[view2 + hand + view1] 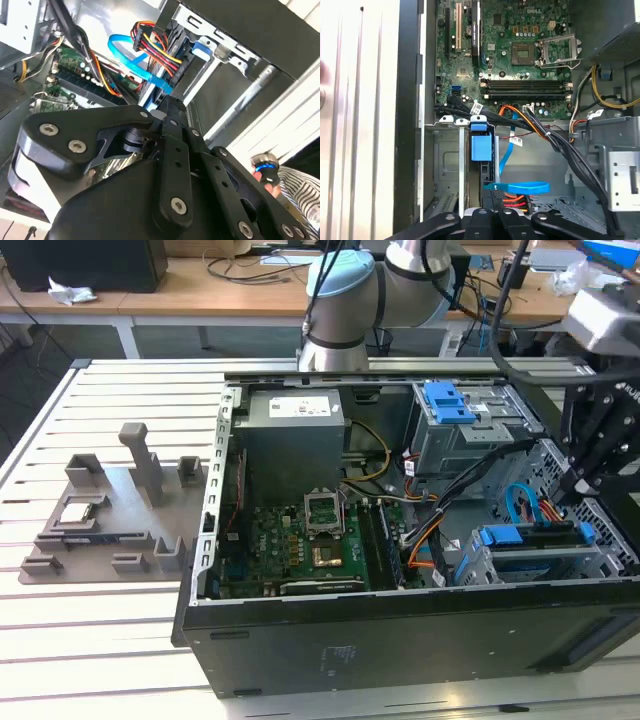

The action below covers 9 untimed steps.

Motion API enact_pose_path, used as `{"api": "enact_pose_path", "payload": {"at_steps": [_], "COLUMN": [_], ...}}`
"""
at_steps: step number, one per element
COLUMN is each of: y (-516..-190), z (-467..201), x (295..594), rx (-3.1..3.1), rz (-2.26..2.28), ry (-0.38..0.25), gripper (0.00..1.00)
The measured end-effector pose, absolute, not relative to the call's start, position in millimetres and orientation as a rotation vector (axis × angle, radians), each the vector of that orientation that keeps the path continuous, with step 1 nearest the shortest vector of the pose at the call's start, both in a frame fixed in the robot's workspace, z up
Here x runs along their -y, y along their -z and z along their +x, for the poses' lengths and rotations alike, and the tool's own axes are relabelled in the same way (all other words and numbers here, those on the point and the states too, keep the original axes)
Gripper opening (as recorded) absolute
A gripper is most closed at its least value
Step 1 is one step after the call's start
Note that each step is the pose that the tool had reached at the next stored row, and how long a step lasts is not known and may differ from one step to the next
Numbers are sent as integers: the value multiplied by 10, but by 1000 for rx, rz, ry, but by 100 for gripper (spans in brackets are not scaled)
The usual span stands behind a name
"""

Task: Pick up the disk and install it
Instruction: 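Insert the second disk wire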

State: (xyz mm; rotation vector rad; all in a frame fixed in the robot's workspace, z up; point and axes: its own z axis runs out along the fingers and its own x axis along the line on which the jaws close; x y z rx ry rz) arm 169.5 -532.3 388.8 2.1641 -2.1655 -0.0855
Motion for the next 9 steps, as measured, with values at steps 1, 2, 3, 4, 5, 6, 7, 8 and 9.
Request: {"api": "enact_pose_path", "payload": {"at_steps": [1,2,3,4,5,6,7,8,9], "y": [-3967,-4004,-4022,-4033,-4033,-4036,-4036,-4036,-4037], "z": [1695,1695,1695,1695,1695,1695,1695,1695,1695], "x": [5322,5321,5322,5322,5322,5322,5322,5322,5322], "rx": [2166,2165,2166,2166,2166,2165,2165,2165,2165], "rz": [2164,2164,2164,2164,2164,2164,2164,2164,2164], "ry": [85,85,85,86,86,85,86,85,85], "gripper": [11,11,11,11,11,11,11,11,11]}}
